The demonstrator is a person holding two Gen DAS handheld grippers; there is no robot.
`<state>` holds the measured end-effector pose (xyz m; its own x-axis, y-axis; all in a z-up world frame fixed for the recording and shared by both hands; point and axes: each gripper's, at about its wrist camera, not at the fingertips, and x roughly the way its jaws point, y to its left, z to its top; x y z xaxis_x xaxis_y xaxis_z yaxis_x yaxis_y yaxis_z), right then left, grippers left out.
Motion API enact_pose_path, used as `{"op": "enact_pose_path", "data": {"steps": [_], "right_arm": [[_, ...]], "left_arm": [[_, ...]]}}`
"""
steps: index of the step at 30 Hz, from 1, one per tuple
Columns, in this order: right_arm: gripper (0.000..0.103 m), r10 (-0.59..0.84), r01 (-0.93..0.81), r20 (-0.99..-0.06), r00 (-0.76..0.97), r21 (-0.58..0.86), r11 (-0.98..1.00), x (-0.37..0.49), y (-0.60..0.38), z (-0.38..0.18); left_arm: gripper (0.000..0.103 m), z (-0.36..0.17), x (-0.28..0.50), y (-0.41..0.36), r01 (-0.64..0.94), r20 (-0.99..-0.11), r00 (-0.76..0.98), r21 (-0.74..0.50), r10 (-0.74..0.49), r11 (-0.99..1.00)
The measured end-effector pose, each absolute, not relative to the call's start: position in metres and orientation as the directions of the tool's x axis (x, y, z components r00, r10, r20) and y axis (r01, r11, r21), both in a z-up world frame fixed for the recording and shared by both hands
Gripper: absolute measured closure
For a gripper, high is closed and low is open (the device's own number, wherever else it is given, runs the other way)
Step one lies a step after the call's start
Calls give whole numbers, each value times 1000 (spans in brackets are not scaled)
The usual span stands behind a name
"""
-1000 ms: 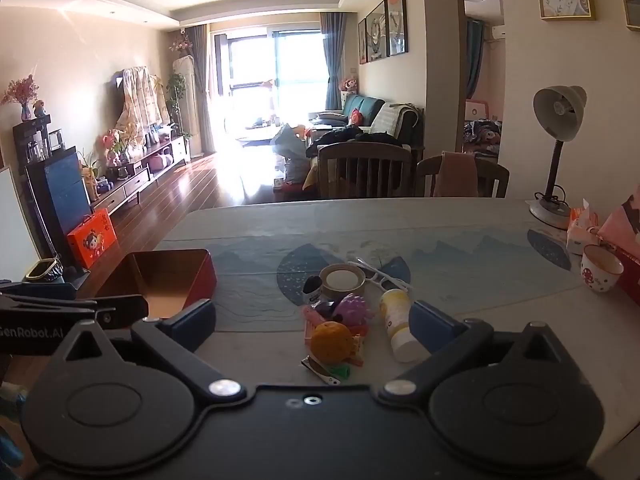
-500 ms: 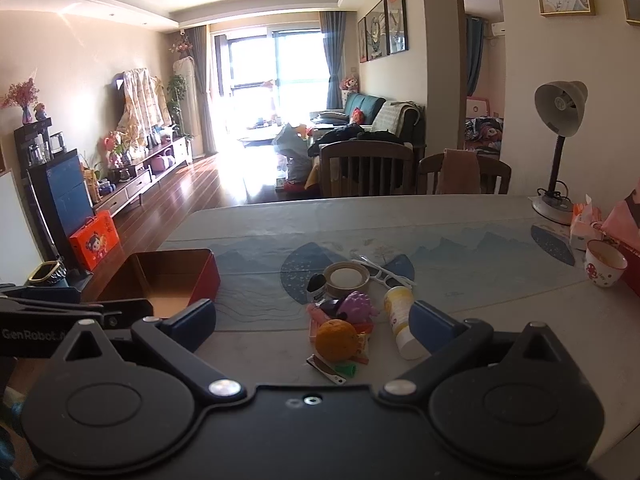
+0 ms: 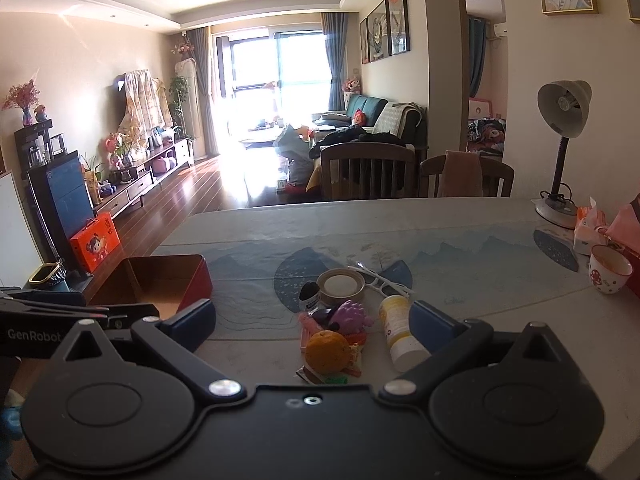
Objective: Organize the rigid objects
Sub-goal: 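Move the right tool toward the yellow-white bottle while the left tool approaches the orange, then close the right tool on the yellow-white bottle while the left tool grasps the orange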
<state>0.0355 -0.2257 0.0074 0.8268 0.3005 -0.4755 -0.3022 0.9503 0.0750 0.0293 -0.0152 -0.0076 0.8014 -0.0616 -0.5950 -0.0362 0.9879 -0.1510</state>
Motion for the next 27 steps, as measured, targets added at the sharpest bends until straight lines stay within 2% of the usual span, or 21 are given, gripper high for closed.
{"op": "enact_pose_path", "data": {"steps": [14,21,27], "right_arm": [[1,281,-258,-489,826,116,959,74,-252,-2],[3,278,-247,-563,779,132,960,114,-273,-23],[13,291,-293,-653,699,109,950,159,-283,-49]], "left_arm": [[0,-19,73,-38,-91,-642,766,-147,-25,985],[0,-32,100,-56,-105,-687,727,-128,-12,986],[0,-54,135,-83,-34,-725,688,-80,-35,996]]}}
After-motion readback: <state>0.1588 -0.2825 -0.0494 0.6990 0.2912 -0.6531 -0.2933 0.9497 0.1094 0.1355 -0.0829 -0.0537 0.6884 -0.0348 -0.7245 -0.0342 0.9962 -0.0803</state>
